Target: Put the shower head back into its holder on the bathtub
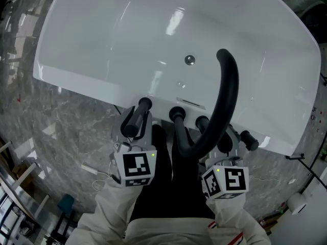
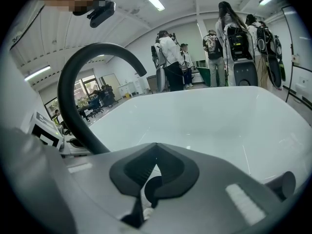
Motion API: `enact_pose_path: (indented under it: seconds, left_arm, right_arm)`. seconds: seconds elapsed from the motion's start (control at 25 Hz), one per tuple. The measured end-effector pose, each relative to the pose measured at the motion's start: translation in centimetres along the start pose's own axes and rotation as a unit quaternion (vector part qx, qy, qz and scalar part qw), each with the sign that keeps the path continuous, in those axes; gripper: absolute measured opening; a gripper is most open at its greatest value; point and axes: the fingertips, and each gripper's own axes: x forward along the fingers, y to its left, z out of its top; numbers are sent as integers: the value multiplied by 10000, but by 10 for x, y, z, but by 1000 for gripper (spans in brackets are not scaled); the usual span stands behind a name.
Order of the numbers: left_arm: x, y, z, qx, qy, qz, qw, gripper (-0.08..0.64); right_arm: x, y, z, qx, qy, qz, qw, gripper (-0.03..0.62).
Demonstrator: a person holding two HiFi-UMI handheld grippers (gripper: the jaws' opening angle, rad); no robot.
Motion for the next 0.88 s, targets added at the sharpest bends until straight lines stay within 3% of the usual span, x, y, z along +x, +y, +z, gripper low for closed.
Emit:
enact_pose_path:
  seconds: [0.56, 0.88]
  left_arm:
    - [-16, 6, -22, -234, 240, 60, 9994, 170]
    - [-49, 9, -4, -329, 188, 14, 9993, 169]
  right_arm:
    - [-13, 3, -2, 0, -18, 8, 10000, 6]
    - [-30, 5, 43, -49, -299, 31, 9995, 6]
